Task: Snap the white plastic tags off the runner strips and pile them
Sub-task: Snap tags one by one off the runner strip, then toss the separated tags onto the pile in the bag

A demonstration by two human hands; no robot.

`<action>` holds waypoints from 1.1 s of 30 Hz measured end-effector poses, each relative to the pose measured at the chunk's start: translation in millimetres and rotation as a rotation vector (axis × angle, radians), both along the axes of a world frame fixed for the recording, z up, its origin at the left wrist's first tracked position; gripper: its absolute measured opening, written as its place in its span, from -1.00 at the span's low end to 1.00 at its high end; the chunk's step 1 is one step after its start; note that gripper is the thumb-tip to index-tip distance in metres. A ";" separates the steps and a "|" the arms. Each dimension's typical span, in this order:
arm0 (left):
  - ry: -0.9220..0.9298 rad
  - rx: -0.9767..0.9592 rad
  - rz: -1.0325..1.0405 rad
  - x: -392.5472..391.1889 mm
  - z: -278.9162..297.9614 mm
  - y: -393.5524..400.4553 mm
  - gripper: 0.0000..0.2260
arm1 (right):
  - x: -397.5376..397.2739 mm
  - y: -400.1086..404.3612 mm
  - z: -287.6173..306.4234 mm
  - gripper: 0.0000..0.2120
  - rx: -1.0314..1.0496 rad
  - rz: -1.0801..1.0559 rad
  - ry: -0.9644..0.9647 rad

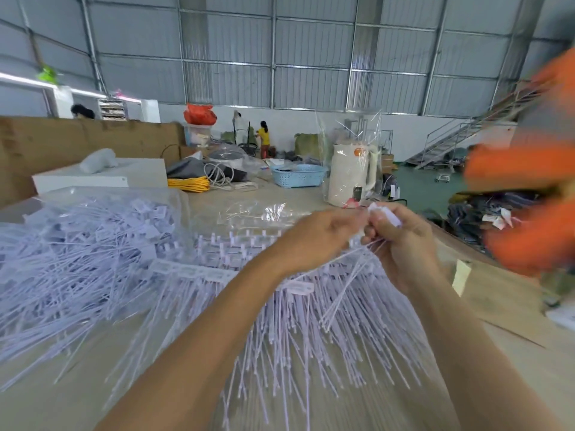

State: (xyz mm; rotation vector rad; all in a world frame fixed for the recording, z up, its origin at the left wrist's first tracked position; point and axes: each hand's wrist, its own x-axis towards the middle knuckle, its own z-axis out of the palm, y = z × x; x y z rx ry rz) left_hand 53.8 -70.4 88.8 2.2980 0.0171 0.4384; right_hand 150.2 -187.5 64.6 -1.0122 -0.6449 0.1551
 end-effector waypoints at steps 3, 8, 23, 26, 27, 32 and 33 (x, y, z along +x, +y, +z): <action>0.137 0.087 -0.049 5.5 -11.2 -17.6 -0.57 | -4.0 2.9 0.4 -0.92 0.000 -0.039 0.020; -0.009 0.222 0.112 0.3 -20.0 -25.5 -0.65 | -9.6 7.7 0.7 -0.91 0.077 -0.075 0.077; -0.155 0.618 0.481 -113.6 -30.9 68.9 -0.77 | -99.7 127.9 11.9 -0.89 -0.082 0.166 -0.093; -0.115 0.720 0.611 -139.9 -39.8 95.4 -0.64 | -124.1 163.6 10.8 -0.88 -0.180 0.230 -0.102; -0.102 0.740 0.650 -149.1 -42.8 104.5 -0.61 | -131.6 175.3 10.1 -0.88 -0.217 0.247 -0.103; -0.025 0.678 0.743 -191.7 -49.8 147.2 -0.69 | -161.8 226.6 5.2 -0.90 -0.395 0.348 -0.081; -0.010 0.670 0.752 -196.6 -51.4 155.2 -0.69 | -165.4 234.5 3.7 -0.90 -0.431 0.373 -0.076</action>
